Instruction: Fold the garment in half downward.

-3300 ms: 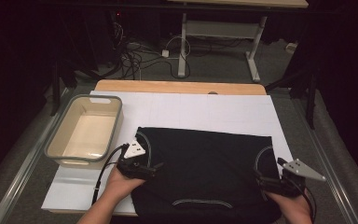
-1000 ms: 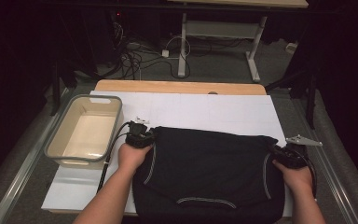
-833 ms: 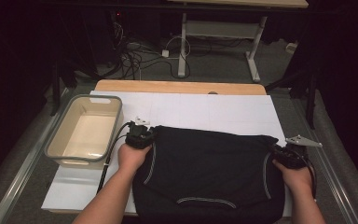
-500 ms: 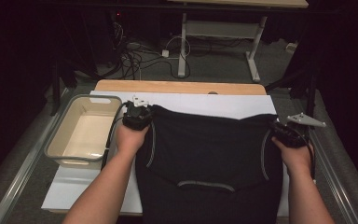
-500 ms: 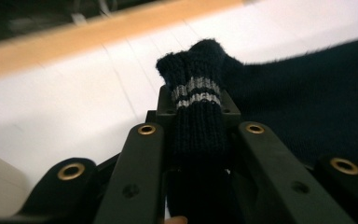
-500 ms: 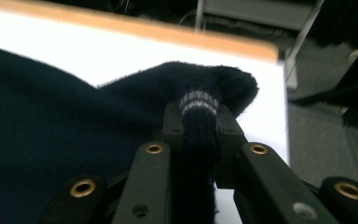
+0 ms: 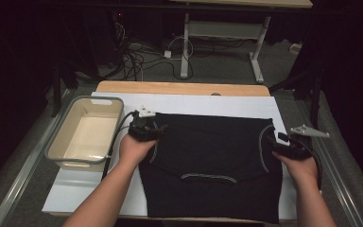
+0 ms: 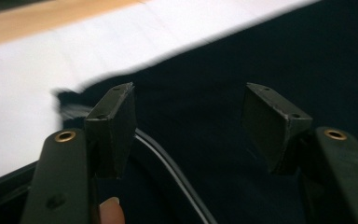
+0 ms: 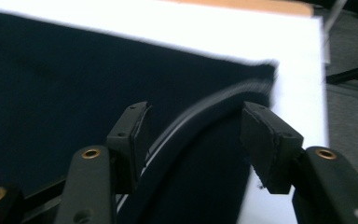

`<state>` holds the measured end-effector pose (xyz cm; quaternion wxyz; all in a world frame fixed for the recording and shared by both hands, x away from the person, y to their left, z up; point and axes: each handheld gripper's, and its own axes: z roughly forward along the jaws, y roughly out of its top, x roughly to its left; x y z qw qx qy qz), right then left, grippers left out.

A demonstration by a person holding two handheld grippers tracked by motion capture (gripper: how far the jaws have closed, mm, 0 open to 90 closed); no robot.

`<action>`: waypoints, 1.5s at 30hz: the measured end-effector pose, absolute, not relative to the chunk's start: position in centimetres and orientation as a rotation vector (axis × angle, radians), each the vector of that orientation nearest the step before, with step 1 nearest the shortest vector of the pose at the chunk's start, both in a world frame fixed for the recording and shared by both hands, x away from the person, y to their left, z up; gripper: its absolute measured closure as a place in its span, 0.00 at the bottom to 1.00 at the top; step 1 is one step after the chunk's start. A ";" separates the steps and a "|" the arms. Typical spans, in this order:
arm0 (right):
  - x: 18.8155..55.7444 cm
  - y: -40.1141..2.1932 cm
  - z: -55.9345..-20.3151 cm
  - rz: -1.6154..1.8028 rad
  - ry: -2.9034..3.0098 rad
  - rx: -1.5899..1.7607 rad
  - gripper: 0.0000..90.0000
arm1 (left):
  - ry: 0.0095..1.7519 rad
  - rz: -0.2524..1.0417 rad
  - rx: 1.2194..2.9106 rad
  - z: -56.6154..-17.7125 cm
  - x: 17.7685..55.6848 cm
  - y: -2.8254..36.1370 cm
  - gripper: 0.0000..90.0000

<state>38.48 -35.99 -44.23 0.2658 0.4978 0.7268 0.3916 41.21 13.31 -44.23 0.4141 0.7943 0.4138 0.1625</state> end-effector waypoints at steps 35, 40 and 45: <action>30.5 -33.2 -47.9 1.001 2.070 1.353 0.74 | 0.900 0.394 2.182 -49.3 33.2 14.8 0.89; 30.5 -33.1 -48.0 0.999 2.075 1.337 0.84 | 0.888 0.419 2.190 -49.3 32.9 14.7 0.91; 30.2 -33.0 -47.9 0.996 2.073 1.317 0.88 | 0.882 0.433 2.191 -49.3 32.8 14.7 0.92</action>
